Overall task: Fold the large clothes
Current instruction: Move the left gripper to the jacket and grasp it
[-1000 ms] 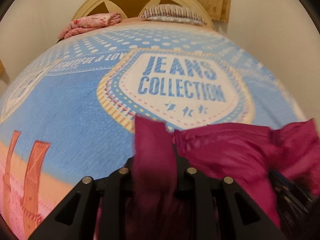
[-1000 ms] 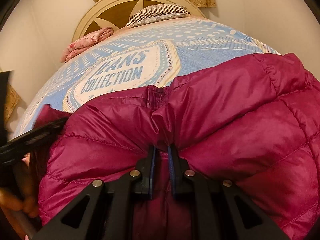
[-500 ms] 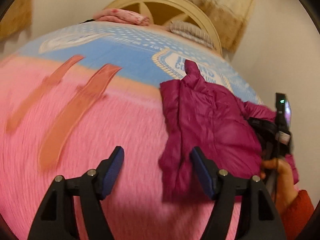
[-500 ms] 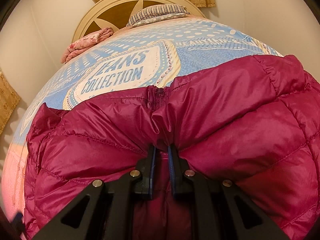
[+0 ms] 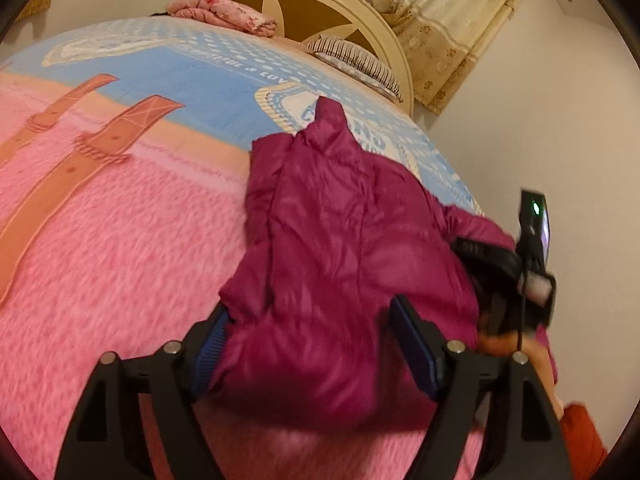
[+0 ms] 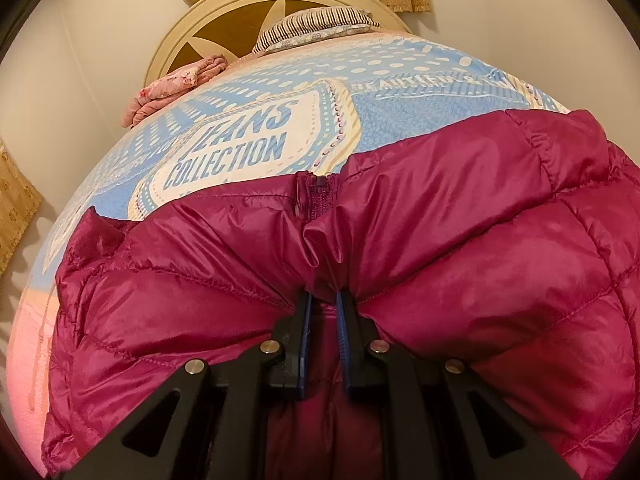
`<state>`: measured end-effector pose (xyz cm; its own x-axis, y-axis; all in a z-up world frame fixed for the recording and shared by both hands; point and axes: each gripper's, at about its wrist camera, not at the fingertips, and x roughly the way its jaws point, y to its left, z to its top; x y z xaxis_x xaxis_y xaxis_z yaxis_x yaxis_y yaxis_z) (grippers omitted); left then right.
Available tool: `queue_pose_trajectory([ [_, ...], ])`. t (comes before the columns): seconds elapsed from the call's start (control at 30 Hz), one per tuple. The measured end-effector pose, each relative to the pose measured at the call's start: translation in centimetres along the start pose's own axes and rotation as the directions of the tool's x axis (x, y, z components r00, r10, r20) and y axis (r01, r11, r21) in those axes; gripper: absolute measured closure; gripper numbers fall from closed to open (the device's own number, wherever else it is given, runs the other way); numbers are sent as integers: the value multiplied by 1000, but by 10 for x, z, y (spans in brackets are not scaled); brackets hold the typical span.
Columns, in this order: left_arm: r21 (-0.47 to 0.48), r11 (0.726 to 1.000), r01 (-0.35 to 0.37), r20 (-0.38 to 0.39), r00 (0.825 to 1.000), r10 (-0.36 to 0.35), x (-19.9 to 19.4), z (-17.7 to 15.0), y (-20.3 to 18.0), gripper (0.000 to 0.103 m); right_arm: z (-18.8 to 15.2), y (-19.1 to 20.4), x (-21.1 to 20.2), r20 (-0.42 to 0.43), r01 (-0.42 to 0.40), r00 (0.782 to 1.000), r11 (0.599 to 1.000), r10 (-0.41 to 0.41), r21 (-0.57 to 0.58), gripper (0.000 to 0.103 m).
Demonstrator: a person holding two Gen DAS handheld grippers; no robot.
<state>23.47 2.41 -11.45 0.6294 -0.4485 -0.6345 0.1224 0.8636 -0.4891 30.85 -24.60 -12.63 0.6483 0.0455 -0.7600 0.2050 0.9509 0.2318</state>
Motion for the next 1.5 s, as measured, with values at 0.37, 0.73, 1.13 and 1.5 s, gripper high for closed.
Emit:
queue_pose_trajectory([
  [0.37, -8, 999, 31, 4, 1000, -31, 11, 26, 14, 17, -49, 6, -84, 55, -94, 994, 995, 92, 27, 92],
  [0.73, 60, 993, 103, -77, 992, -98, 46, 44, 1, 16, -76, 21, -60, 50, 16, 999, 999, -15, -35, 91],
  [1.13, -18, 944, 330, -14, 944, -330, -8, 61, -26, 92, -83, 10, -62, 15, -71, 997, 994, 70, 84, 91],
  [1.5, 234, 933, 274, 11, 959, -285, -92, 57, -87, 93, -132, 75, -71, -91, -384, 900, 876, 426, 293, 91],
])
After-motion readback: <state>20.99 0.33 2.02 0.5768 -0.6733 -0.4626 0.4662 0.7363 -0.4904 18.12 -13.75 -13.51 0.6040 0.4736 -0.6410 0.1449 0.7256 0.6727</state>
